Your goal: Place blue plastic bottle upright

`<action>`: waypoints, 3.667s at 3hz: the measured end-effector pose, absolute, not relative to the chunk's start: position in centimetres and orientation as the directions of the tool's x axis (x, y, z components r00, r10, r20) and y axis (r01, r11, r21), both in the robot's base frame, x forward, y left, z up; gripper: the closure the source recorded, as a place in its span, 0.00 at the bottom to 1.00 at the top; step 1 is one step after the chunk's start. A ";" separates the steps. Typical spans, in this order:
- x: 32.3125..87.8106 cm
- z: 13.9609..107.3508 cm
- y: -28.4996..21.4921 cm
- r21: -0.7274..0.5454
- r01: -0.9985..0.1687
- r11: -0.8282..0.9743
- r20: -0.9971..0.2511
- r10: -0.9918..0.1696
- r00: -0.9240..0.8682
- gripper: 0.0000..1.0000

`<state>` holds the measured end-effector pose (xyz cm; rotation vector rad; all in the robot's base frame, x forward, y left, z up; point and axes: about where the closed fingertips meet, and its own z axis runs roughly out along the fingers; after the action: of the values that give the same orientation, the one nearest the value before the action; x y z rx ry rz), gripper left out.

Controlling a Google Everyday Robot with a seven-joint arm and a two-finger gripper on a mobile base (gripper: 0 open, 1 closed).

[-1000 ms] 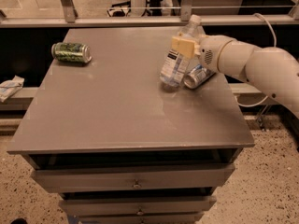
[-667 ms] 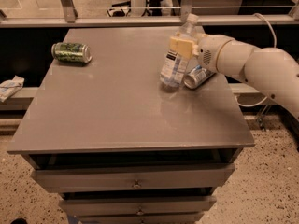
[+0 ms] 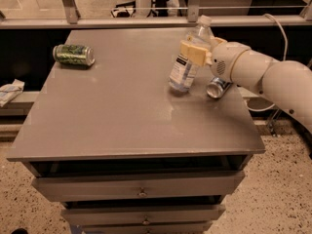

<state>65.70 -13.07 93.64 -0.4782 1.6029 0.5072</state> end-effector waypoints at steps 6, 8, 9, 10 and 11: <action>63.3 98.0 -5.7 -0.145 -0.672 0.726 -0.988 -0.069 0.139 1.00; 61.5 96.5 -2.6 -0.214 -0.714 0.667 -0.975 -0.099 0.200 1.00; 60.6 95.4 -1.3 -0.259 -0.726 0.636 -0.964 -0.125 0.235 1.00; 60.2 94.8 -0.7 -0.283 -0.726 0.627 -0.957 -0.135 0.257 1.00; 59.9 94.4 -0.4 -0.282 -0.722 0.632 -0.957 -0.125 0.263 0.87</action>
Offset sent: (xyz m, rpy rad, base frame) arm -0.1242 0.3500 0.1152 -0.3183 -1.0924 0.7864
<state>59.93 -0.43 94.38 -0.8297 1.2653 0.4731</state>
